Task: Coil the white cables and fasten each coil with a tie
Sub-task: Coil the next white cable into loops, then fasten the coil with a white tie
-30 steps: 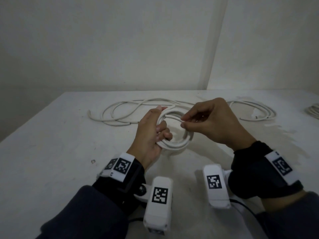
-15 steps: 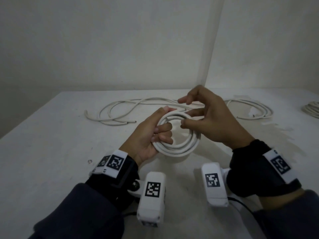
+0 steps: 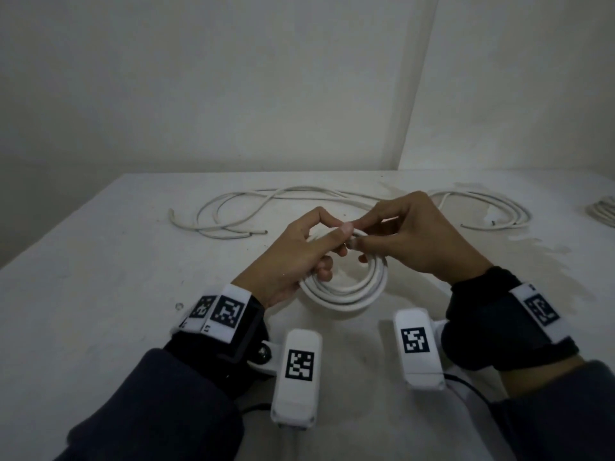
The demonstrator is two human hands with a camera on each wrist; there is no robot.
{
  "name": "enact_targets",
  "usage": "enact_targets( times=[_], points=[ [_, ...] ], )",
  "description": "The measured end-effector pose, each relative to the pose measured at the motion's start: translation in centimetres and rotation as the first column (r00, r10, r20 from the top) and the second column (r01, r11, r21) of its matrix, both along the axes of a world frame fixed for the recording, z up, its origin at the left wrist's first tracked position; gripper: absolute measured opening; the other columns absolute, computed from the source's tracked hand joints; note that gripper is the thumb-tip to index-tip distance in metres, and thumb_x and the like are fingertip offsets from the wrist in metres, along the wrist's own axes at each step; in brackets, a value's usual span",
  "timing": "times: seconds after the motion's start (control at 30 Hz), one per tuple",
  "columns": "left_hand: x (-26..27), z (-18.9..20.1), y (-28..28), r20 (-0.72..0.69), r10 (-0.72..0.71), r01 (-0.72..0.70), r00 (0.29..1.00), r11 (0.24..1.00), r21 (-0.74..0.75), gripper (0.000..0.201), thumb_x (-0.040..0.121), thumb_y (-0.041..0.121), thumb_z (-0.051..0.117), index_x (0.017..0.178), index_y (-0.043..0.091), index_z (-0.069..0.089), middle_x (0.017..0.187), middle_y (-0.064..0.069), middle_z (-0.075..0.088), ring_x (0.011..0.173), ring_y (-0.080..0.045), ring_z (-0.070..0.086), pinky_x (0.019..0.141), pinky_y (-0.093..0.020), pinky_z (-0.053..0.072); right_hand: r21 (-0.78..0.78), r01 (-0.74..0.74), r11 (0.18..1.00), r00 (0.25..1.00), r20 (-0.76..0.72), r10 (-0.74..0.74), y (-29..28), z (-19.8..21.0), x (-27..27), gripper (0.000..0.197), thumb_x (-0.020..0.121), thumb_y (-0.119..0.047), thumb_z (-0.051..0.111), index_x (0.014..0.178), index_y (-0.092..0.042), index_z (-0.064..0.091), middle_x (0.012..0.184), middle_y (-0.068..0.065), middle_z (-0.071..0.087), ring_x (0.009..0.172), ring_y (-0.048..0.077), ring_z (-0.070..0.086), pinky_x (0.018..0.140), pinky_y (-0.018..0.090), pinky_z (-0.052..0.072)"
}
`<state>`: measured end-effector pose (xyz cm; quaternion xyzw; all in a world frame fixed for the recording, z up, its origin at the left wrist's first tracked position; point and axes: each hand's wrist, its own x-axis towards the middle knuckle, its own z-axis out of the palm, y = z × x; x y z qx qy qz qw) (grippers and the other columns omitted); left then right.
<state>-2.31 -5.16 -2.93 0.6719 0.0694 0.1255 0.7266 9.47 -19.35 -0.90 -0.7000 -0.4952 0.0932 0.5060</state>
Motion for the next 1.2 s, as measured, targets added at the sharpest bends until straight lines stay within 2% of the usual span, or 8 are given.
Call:
enact_targets(
  times=[0.1,0.3,0.5,0.67,0.8,0.93,1.07,1.2],
  points=[
    [0.1,-0.2,-0.3,0.026,0.029,-0.031,0.999,0.997,0.067,0.012,0.096,0.015,0.054,0.087,0.01,0.048,0.063,-0.003,0.042,0.042,-0.005,0.031,0.039,-0.015,0.031,-0.012,0.004,1.0,1.0,-0.03,-0.004,0.1,-0.1,0.0,0.015,0.073,-0.003,0.08,0.086,-0.006,0.076,0.073,0.01,0.074,0.067,0.033,0.072,0.063,0.038,0.057],
    [0.5,-0.8,-0.2,0.015,0.031,-0.03,0.999,0.999,-0.013,0.013,0.097,0.013,0.051,0.086,0.01,0.045,0.058,0.0,0.032,0.041,-0.004,0.026,0.037,-0.014,0.028,-0.016,0.034,0.999,0.989,-0.142,-0.036,0.3,-0.6,0.0,0.009,0.073,-0.006,0.08,0.08,-0.004,0.075,0.07,0.013,0.073,0.068,0.031,0.071,0.061,0.029,0.052],
    [0.4,-1.3,-0.4,-0.041,-0.007,0.001,0.999,0.99,-0.144,0.009,0.094,0.004,0.052,0.104,0.004,0.054,0.071,-0.009,0.044,0.041,-0.004,0.031,0.039,-0.013,0.03,-0.071,0.024,0.997,0.977,-0.208,-0.038,0.1,-1.0,0.6,0.006,0.074,0.002,0.076,0.078,0.004,0.072,0.071,0.02,0.072,0.063,0.028,0.07,0.067,0.042,0.056],
    [0.5,-1.2,-1.5,-0.032,0.035,-0.036,0.999,0.999,-0.038,0.007,0.096,0.004,0.05,0.103,0.004,0.052,0.06,-0.004,0.037,0.04,-0.004,0.028,0.037,-0.014,0.028,-0.11,0.012,0.994,0.944,-0.325,-0.047,-0.7,-0.7,0.3,0.008,0.074,0.004,0.075,0.08,0.001,0.07,0.077,0.02,0.072,0.061,0.02,0.069,0.052,0.021,0.051],
    [0.8,-1.2,-2.2,-0.052,0.039,-0.042,0.998,0.997,-0.07,0.003,0.096,0.003,0.048,0.096,0.005,0.051,0.057,-0.001,0.031,0.038,-0.004,0.025,0.034,-0.013,0.025,-0.182,-0.005,0.983,0.919,-0.389,-0.067,-1.8,-0.6,0.0,0.014,0.078,-0.003,0.075,0.092,0.0,0.071,0.08,0.014,0.072,0.069,0.017,0.068,0.062,0.025,0.055],
    [1.9,-1.1,-3.8,-0.04,0.035,-0.04,0.999,0.987,-0.154,0.013,0.096,0.002,0.045,0.085,0.006,0.048,0.054,0.0,0.028,0.035,-0.003,0.025,0.033,-0.012,0.023,-0.287,0.031,0.958,0.888,-0.431,-0.157,-4.8,0.3,1.4,0.012,0.087,-0.009,0.067,0.098,-0.005,0.07,0.084,0.009,0.07,0.075,0.02,0.068,0.07,0.029,0.059],
    [4.7,-0.5,-6.6,-0.034,0.016,-0.023,0.999,0.977,-0.214,0.018,0.098,0.002,0.042,0.081,0.007,0.046,0.047,0.003,0.032,0.033,-0.003,0.026,0.032,-0.012,0.025,-0.42,0.283,0.862,0.876,-0.253,-0.411,-10.5,1.2,5.0,0.017,0.087,-0.012,0.067,0.101,-0.004,0.071,0.087,0.008,0.068,0.072,0.015,0.065,0.065,0.023,0.055],
    [8.5,-0.7,-10.6,-0.061,-0.018,0.004,0.998,0.974,-0.225,0.019,0.099,0.003,0.044,0.081,0.008,0.045,0.048,0.002,0.035,0.034,-0.004,0.027,0.033,-0.013,0.027,-0.5,0.616,0.609,0.708,0.012,-0.707,-17.9,1.4,9.1,0.018,0.082,-0.011,0.072,0.096,0.0,0.071,0.09,0.013,0.066,0.079,0.022,0.062,0.061,0.026,0.054]
  ],
)
